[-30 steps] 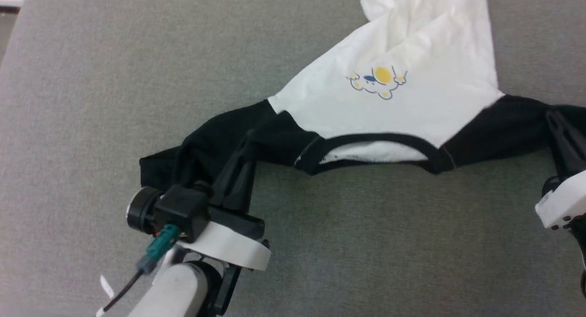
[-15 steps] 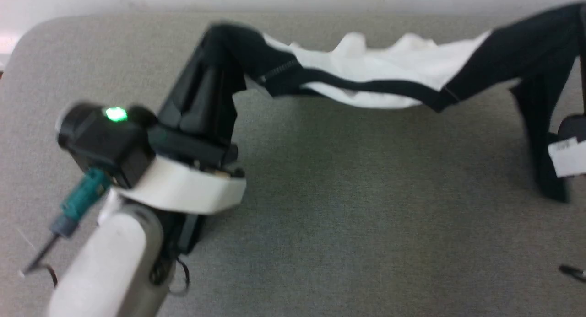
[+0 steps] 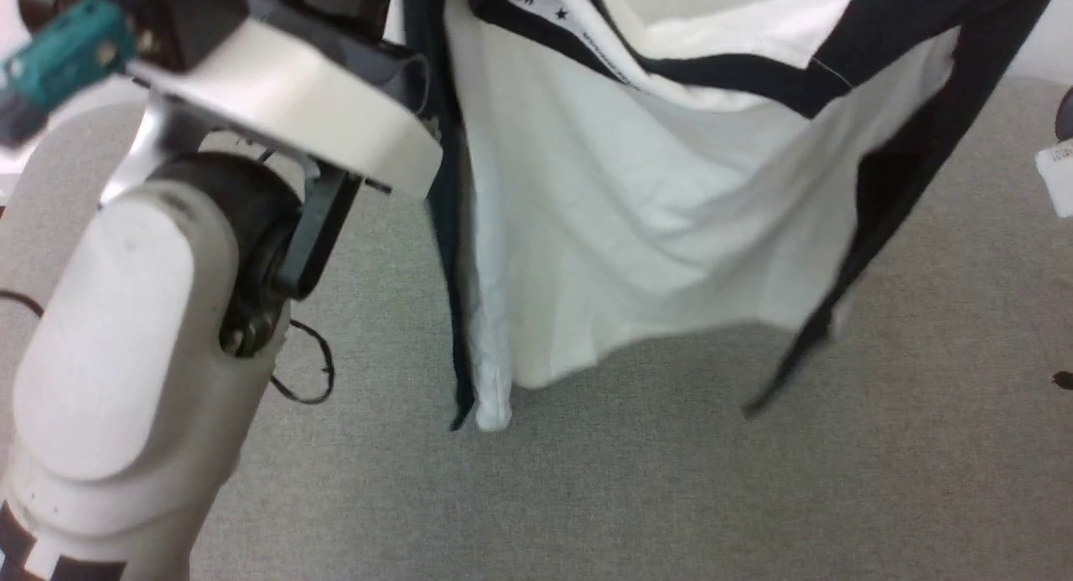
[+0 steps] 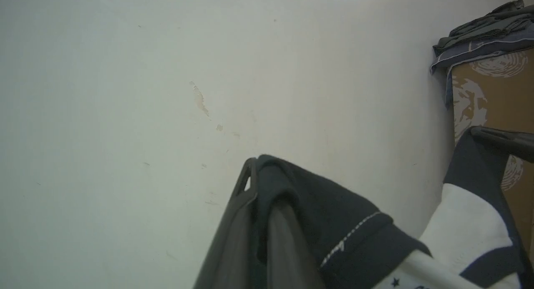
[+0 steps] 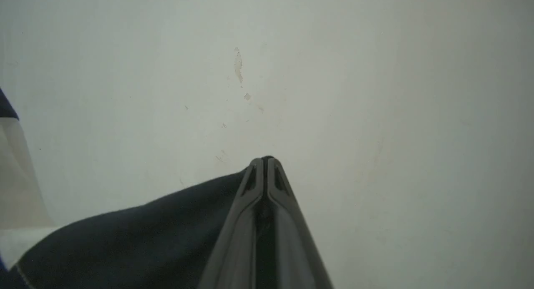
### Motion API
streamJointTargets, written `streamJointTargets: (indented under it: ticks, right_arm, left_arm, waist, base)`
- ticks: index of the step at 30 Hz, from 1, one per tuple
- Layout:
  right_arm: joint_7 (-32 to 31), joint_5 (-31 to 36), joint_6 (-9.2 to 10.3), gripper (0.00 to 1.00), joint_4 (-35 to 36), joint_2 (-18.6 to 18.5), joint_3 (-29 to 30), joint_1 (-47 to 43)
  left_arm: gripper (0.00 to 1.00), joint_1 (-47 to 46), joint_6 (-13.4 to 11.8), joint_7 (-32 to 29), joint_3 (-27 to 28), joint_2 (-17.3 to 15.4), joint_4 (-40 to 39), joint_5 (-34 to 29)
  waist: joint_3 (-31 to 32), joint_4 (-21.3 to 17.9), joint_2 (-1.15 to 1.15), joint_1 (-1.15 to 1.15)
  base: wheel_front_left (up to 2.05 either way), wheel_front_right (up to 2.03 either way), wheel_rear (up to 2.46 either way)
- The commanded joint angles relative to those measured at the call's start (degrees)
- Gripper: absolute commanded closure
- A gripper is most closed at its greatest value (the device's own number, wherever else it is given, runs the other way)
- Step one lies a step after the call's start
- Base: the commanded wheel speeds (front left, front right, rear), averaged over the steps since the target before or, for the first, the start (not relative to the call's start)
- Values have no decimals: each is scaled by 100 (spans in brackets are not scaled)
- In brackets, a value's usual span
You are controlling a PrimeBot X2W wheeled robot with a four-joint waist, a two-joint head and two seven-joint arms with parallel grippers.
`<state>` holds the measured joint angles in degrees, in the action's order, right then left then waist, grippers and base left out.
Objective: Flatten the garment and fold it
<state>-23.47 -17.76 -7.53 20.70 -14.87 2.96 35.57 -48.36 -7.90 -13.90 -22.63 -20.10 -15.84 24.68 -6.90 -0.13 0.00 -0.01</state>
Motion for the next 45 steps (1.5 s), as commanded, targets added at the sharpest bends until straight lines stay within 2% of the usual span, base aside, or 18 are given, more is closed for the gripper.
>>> streamJointTargets:
  ticks: [1, 9, 14, 16, 21, 25, 29, 33, 38, 42, 45]
  right_arm:
    - [-136, -102, 4, 100, -56, -27, -51, 144]
    - [-647, -332, 4, 100, -333, -10, -10, 733]
    - [-948, -238, 4, 100, -1124, -136, 61, 1727]
    - [-873, -51, 4, 100, -1464, -373, -27, 2286]
    - [-460, 279, 4, 100, -2382, -688, -268, 3778]
    - [-57, 586, 4, 100, -3007, -879, -573, 4770]
    - [378, 837, 4, 100, -3634, -997, -747, 5457]
    - [792, 955, 4, 100, -4127, -1090, -891, 5804]
    - [1298, 796, 4, 100, -4526, -1229, -1167, 5768]
    - [1556, 519, 4, 100, -4470, -1435, -1465, 5529]
    - [1676, 171, 4, 100, -4168, -1581, -1603, 5207]
  left_arm:
    - [100, -142, 61, -156, -16, 21, 115, 117]
    - [100, -576, -16, -566, 112, 138, 564, 402]
    - [100, -1427, -132, -806, 169, 199, 1194, 255]
    - [100, -1943, -167, -822, 154, 268, 1472, 111]
    - [100, -3321, -174, -659, 10, 375, 2192, -436]
    - [100, -4215, -284, -212, -3, 518, 2717, -798]
    - [100, -4831, -265, 431, -135, 611, 3221, -1129]
    - [100, -5046, -329, 1064, -237, 665, 3602, -1363]
    - [100, -4790, -259, 1545, -425, 609, 3902, -1470]
    - [100, -4494, -159, 1728, -478, 579, 3805, -1362]
    - [100, -4163, -108, 1753, -478, 527, 3543, -1222]
  waist:
    - [11, -26, 0, 1]
    - [-395, -136, 0, 1]
    - [-1182, -221, 0, 1]
    - [-1574, -216, 0, 1]
    - [-2475, -205, 0, 1]
    - [-3031, -158, 0, 1]
    - [-3441, -71, 0, 1]
    - [-3811, 18, 0, 1]
    - [-4087, 53, 0, 1]
    - [-4092, 67, 0, 1]
    - [-3955, 57, 0, 1]
  base:
    - [0, 0, 0]
    - [0, 0, 0]
    - [0, 0, 0]
    - [0, 0, 0]
    - [0, 0, 0]
    - [0, 0, 0]
    - [0, 0, 0]
    - [0, 0, 0]
    - [0, 0, 0]
    - [0, 0, 0]
    - [0, 0, 0]
